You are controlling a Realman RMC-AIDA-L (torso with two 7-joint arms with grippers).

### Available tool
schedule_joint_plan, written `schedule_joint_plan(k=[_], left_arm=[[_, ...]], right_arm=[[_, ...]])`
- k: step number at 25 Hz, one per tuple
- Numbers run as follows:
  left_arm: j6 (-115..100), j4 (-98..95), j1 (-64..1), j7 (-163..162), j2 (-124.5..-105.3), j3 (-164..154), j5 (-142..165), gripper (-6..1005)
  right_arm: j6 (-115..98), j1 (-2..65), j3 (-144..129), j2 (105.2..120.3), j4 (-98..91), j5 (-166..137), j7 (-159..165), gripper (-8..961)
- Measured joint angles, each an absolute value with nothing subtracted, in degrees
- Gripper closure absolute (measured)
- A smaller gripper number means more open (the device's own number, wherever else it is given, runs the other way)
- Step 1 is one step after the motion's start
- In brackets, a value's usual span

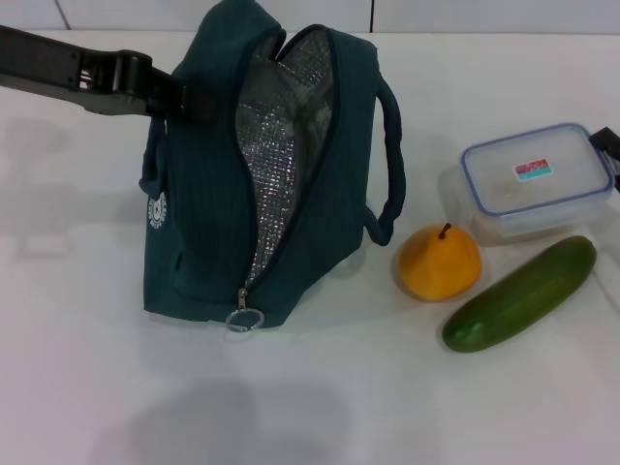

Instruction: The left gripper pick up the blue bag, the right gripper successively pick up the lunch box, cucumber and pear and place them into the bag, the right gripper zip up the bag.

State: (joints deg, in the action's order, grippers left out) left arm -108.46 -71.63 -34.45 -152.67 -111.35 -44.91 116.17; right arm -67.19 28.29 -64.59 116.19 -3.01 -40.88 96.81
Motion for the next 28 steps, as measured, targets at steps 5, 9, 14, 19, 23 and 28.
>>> schedule_joint_plan(k=[5,9,14,19,23,28], left_arm=[[-108.46,-71.63,-34.45,-152.67,-111.35,-44.91,116.17,954],[-108.46,-71.63,-34.45,-152.67,-111.35,-44.91,116.17,955],[-108.45,-71.63,-34.45,-152.67,-111.35,-44.91,116.17,955],[-108.45,-71.63,-34.45,-152.67,-111.35,-44.91,116.21,955],[-108.46,-71.63,-34.45,-152.67,-111.35,-44.91,116.25,955],[-108.45,-71.63,-34.45,-152.67,-111.35,-44.91,116.28,954]], right_arm=[[-67.98,28.30,-64.34,116.19,-3.07,-40.80,96.13,757],[-68.97,28.35,-64.24,116.19,-3.08,-40.73,95.88,762],[-70.15,28.39,-64.15,116.19,-3.08,-40.68,94.99,776],[-70.95,28.39,-64.05,116.19,-3.08,-40.63,94.49,805],[-71.22,28.39,-64.06,116.19,-3.08,-40.61,94.12,828],[-71.31,28.39,-64.07,116.19,-3.08,-40.60,93.34,857]])
